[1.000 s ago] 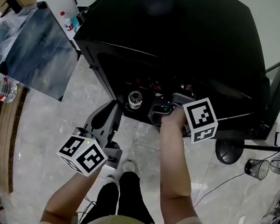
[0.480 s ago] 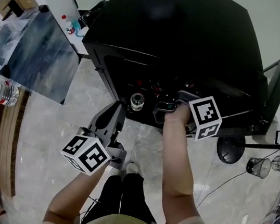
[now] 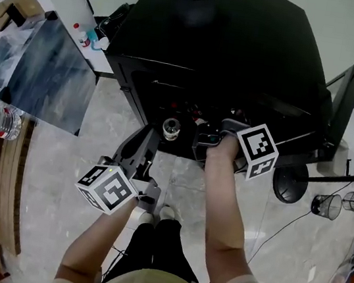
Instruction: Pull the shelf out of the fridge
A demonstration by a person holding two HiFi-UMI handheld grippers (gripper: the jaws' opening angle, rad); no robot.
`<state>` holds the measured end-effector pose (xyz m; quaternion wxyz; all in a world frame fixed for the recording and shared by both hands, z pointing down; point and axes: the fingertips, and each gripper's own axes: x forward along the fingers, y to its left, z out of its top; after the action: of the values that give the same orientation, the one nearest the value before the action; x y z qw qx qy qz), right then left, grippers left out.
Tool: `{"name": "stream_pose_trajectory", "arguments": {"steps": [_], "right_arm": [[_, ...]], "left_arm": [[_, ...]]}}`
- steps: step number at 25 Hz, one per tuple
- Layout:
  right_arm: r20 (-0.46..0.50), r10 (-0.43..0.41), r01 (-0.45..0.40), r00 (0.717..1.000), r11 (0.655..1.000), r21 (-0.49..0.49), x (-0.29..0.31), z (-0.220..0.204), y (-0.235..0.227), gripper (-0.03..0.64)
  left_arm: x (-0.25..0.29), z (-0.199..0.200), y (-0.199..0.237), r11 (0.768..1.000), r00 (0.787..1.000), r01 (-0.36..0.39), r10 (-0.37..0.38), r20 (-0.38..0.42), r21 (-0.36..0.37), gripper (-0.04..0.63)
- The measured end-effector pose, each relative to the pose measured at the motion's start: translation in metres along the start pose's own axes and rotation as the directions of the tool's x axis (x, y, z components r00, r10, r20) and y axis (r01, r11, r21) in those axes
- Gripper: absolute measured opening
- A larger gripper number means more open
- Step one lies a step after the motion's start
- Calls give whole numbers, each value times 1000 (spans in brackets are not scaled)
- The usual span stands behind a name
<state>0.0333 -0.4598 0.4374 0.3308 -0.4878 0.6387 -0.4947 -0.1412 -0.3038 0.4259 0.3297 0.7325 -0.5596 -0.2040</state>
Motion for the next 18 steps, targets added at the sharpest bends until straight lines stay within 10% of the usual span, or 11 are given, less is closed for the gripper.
{"name": "stream_pose_trajectory", "arguments": {"steps": [18], "right_arm": [[-35, 17, -16, 999, 1000, 22, -41, -11, 0, 58]], "left_arm": [[30, -8, 1, 983, 998, 47, -52, -26, -176, 104]]}}
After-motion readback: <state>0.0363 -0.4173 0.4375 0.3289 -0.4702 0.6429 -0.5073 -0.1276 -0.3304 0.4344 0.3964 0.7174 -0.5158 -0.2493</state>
